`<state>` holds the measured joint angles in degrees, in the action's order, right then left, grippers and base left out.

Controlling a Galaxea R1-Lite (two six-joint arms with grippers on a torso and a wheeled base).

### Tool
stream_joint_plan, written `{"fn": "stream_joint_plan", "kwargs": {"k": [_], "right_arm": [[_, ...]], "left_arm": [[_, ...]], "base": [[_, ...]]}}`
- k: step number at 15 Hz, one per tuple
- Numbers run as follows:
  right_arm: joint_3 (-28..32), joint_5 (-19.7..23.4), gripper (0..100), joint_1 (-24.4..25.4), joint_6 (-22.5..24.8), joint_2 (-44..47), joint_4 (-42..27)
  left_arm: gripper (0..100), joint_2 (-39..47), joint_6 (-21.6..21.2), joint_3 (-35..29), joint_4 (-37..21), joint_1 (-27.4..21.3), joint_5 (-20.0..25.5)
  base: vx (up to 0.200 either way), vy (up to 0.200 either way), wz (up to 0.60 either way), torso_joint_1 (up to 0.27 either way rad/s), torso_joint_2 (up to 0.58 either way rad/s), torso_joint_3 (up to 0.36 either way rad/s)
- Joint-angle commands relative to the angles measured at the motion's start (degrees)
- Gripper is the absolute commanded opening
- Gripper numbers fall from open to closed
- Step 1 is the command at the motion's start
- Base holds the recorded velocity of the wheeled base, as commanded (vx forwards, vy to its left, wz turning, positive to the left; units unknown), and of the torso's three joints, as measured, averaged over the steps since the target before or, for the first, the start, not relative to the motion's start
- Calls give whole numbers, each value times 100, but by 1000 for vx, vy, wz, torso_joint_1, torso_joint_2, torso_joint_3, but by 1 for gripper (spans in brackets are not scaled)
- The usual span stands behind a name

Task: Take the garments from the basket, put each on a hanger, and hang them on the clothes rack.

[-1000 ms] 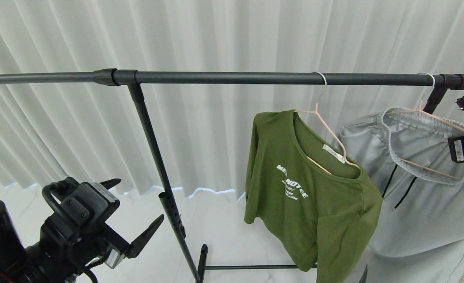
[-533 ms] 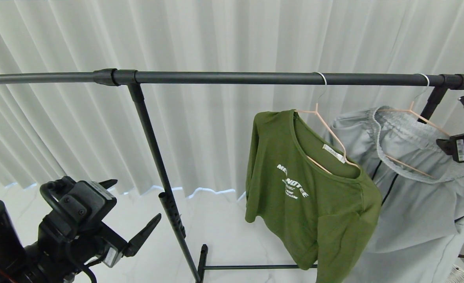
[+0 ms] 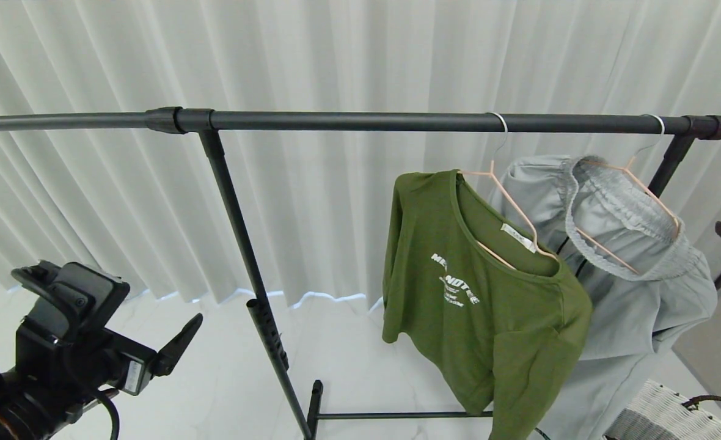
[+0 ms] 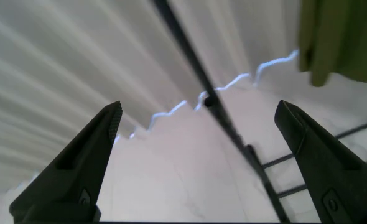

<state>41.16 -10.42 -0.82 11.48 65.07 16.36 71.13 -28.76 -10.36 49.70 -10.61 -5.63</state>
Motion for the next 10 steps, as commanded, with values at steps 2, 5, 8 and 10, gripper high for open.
{"fn": "stream_joint_plan", "kwargs": {"k": [2,5,8,10], "right_arm": [[-380,295,100,3,-15,-988,-1],[-415,480,100,-15,-15,-1199,-19],[-670,489,100,-6,12,-1568,-36],[-943,489,100,-6,12,-1928,-124]], "left_arm": [[100,-557,2,315,5,533,-26],[100,-1101,-25,597,-4,762,-26],[100,-1629,-33,869,-31,1096,-34],[100,-1901,-33,1027,-39,1333,-105]], "base": [[0,0,0,0,0,0],[-200,0,0,12,7,6],[-200,0,0,-4,-1,9],[-200,0,0,5,0,5]]}}
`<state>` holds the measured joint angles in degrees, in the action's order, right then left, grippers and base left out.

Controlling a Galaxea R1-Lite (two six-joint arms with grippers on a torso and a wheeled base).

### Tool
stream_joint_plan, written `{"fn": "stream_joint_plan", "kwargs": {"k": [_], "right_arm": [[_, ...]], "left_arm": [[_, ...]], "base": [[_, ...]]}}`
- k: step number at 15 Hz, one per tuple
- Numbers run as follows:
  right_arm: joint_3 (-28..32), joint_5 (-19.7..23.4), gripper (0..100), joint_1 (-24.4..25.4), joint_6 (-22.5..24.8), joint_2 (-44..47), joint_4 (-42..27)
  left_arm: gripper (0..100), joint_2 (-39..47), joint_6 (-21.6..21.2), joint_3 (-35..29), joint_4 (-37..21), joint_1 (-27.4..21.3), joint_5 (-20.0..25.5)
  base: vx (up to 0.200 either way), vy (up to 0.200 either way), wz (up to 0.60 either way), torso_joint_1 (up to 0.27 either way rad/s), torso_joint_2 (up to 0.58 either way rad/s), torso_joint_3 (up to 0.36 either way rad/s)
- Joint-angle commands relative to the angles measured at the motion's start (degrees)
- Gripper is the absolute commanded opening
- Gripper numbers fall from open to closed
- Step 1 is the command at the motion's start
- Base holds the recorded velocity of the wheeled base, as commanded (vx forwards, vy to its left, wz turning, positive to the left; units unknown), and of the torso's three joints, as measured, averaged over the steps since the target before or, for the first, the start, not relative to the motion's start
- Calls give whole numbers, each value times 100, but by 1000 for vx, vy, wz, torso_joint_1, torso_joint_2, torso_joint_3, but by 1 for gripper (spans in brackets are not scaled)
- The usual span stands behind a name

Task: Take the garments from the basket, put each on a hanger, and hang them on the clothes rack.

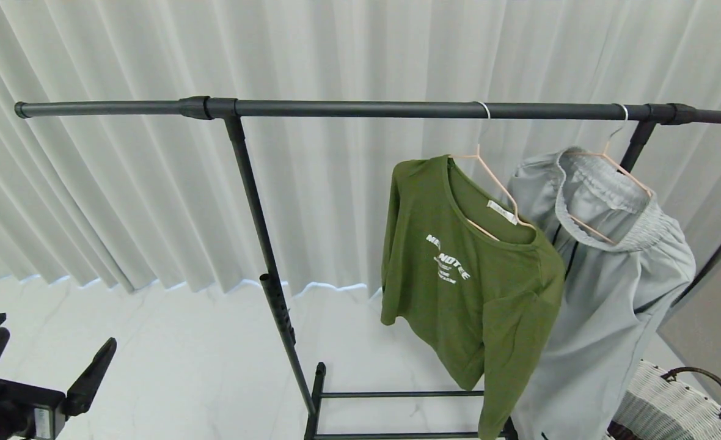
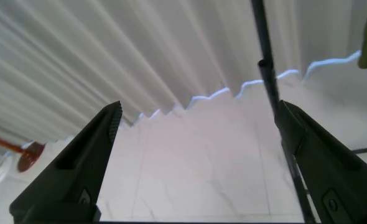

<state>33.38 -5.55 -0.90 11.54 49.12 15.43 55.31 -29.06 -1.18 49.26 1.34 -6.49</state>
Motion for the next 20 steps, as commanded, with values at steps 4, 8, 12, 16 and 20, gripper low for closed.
{"fn": "stream_joint_plan", "kwargs": {"k": [4,8,12,16,20], "right_arm": [[-604,10,100,11,6,-1299,-787],[-1272,115,100,20,6,-2310,-1324],[-1923,-8,100,-6,14,-3971,-2677],[-2301,-579,100,73,-214,-4903,-3521],[-2969,-755,100,73,-636,-4903,-2115]], "left_arm": [[100,-881,-3,118,-540,244,-503],[100,-1839,6,118,-1639,244,-784],[100,-3870,15,118,-3696,279,-1127],[100,-5021,366,92,-4539,253,-1153],[100,-5021,1368,118,-4548,253,-1496]], "base": [[-200,0,0,0,2,2],[-50,0,0,1,2,1],[0,0,0,0,0,0],[0,0,0,0,0,0],[0,0,0,0,0,0]]}}
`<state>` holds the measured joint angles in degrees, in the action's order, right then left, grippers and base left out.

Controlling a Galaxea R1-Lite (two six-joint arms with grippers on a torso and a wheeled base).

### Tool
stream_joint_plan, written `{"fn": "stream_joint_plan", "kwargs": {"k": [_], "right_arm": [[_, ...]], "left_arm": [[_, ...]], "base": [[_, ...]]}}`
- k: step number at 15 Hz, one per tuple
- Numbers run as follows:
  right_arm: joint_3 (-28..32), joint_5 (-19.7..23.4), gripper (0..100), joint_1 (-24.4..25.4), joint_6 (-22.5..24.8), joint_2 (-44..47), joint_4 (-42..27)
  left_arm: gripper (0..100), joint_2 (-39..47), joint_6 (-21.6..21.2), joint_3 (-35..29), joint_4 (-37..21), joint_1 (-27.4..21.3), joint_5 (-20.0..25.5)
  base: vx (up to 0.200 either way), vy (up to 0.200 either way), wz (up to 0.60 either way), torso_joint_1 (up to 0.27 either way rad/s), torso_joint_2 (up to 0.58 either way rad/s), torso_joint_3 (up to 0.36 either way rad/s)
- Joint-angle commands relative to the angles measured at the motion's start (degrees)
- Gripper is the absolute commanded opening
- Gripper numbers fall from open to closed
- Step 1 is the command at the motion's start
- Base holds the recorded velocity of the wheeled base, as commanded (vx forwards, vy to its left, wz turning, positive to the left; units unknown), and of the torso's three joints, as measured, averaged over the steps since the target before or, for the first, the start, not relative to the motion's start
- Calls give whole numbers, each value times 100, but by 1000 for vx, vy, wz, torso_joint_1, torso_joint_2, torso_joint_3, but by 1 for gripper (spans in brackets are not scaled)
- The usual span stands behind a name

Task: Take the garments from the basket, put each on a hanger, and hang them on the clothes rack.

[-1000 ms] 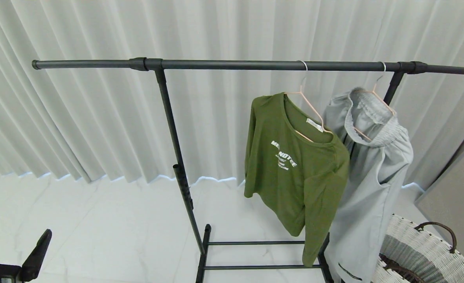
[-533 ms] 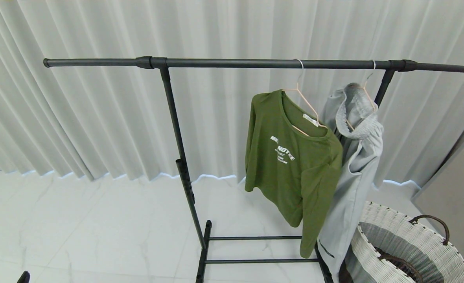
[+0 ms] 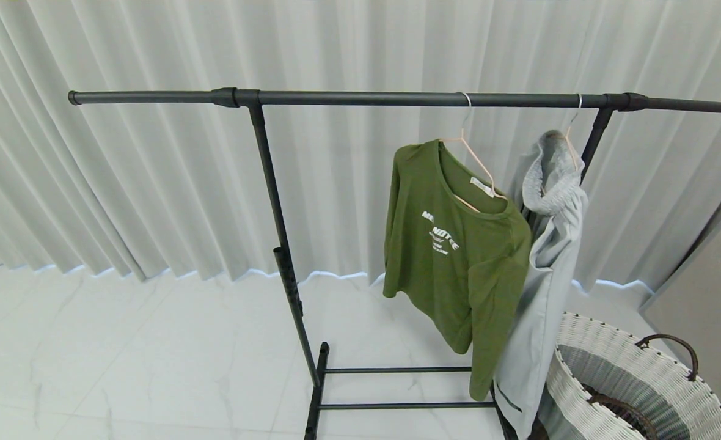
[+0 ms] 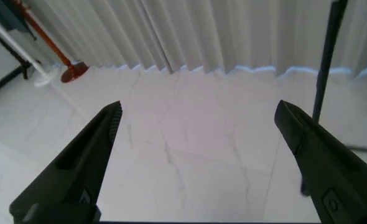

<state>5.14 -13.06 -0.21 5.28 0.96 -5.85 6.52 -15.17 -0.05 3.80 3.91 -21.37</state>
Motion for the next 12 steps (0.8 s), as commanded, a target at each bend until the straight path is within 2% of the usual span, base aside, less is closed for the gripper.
{"fn": "stream_joint_plan", "kwargs": {"k": [1,3,4,5,6,7,8,10,12], "right_arm": [[-180,-48,100,3,-9,-88,58],[-286,-13,100,3,-124,-88,260],[-418,-22,100,3,-203,-88,532],[-488,5,100,3,-194,-88,682],[-514,304,100,3,-185,-88,893],[-514,559,100,3,-194,-88,884],[-514,629,100,3,-203,-88,884],[-514,866,100,12,-378,-88,822],[-514,1156,100,12,-545,-88,576]], "left_arm": [[100,-142,172,5,-2,4,-34],[100,-142,418,5,-20,4,54],[100,-142,646,5,-20,-5,608],[100,-142,778,5,-20,-5,968],[100,-142,1121,5,-117,4,2128],[100,-142,1103,5,-319,-5,2409],[100,-151,1103,5,-380,-22,2392],[100,-406,1121,5,-398,-488,2392],[100,-652,1147,5,-398,-400,2392]], "base": [[0,0,0,0,0,0],[0,0,0,0,0,0],[0,0,0,0,0,0],[0,0,0,0,0,0],[0,0,0,0,0,0],[0,0,0,0,0,0],[0,0,0,0,0,0],[0,0,0,0,0,0],[0,0,0,0,0,0]]}}
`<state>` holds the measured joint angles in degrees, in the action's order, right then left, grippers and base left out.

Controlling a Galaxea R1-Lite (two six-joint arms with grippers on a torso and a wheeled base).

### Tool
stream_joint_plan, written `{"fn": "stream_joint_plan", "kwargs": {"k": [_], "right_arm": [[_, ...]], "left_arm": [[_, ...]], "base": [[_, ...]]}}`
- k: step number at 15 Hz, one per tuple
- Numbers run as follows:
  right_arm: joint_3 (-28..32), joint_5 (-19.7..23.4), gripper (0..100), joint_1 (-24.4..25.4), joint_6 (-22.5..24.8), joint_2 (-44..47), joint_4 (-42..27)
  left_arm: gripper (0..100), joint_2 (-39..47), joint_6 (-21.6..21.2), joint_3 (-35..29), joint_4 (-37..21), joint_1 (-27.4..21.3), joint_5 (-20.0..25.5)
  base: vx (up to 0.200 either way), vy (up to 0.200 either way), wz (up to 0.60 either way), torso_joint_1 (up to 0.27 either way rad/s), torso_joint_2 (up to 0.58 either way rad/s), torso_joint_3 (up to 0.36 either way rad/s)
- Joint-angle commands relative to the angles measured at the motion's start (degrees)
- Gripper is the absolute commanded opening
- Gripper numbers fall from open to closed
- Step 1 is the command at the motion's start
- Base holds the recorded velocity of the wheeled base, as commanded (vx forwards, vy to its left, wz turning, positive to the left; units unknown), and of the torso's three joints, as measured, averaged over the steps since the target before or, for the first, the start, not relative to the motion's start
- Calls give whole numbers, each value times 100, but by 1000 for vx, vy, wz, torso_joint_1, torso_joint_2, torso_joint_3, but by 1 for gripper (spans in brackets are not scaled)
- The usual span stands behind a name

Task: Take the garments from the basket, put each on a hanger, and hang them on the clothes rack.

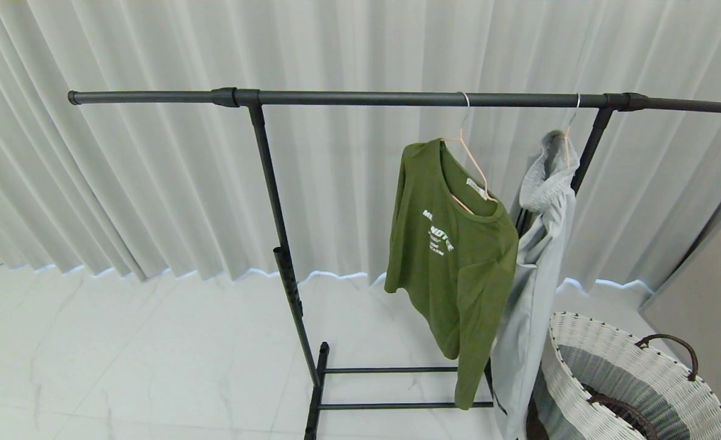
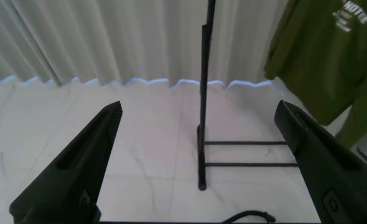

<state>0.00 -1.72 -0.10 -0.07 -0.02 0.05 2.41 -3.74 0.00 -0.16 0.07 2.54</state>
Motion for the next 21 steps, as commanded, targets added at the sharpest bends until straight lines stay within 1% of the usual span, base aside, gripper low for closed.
{"fn": "stream_joint_plan", "kwargs": {"k": [1,21], "right_arm": [[0,22,100,1,-19,11,-5],[0,14,100,10,-37,11,-14]], "left_arm": [[100,-241,5,0,-2,-16,1],[100,-233,5,0,-2,-16,-7]], "base": [[0,0,0,0,0,0],[0,0,0,0,0,0]]}}
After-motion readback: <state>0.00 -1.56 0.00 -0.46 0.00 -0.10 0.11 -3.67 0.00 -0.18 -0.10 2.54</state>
